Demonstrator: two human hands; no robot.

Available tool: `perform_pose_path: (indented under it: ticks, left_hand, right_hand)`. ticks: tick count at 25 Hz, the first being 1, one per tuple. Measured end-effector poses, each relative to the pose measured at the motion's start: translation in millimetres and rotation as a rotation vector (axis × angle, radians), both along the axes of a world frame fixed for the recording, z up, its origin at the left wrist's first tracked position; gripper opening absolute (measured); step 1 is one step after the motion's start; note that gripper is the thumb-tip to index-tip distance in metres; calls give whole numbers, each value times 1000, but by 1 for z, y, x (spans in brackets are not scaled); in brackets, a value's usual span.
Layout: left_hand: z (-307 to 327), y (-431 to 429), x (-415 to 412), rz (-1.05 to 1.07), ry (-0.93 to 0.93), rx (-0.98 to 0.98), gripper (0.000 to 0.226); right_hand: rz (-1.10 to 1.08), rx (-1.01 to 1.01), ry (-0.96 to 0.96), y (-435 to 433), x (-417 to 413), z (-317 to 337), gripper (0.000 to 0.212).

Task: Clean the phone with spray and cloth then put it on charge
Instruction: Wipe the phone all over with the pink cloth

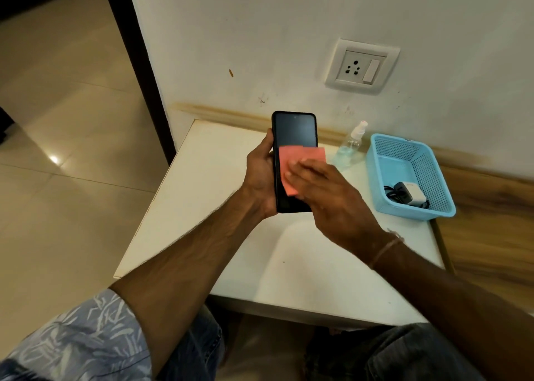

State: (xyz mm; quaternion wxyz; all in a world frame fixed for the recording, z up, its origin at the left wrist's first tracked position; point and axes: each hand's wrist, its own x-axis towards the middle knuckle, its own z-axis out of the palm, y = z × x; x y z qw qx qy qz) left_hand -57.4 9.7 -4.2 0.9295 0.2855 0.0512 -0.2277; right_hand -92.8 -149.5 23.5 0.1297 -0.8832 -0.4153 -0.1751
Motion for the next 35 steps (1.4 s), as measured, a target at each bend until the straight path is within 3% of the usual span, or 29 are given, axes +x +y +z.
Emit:
perform_pose_path:
  ticks: [3, 6, 13, 16, 20, 25, 35]
  left_hand:
    - [1, -9, -4, 28, 25, -20, 61]
    - [0, -10, -6, 56, 30, -36, 55]
    - [4, 1, -4, 32, 19, 45, 75]
    - [4, -4, -6, 43, 2, 10, 73]
    - [2, -1, 0, 46, -4, 44, 74]
    - [2, -11, -4, 70, 23, 17, 55]
    - [6, -3, -5, 15, 47, -8, 79]
  right_hand:
    - [-200, 158, 98, 28, 30, 20, 40]
    - [-249, 203, 144, 42, 39, 22, 39]
    - [-120, 108, 76, 16, -29, -14, 43]
    - [-86, 67, 53, 4, -44, -24, 42]
    - [-116, 65, -32, 20, -11, -6, 43]
    - [-317, 275, 132, 53, 44, 30, 40]
    - [-137, 9, 65, 12, -27, -3, 45]
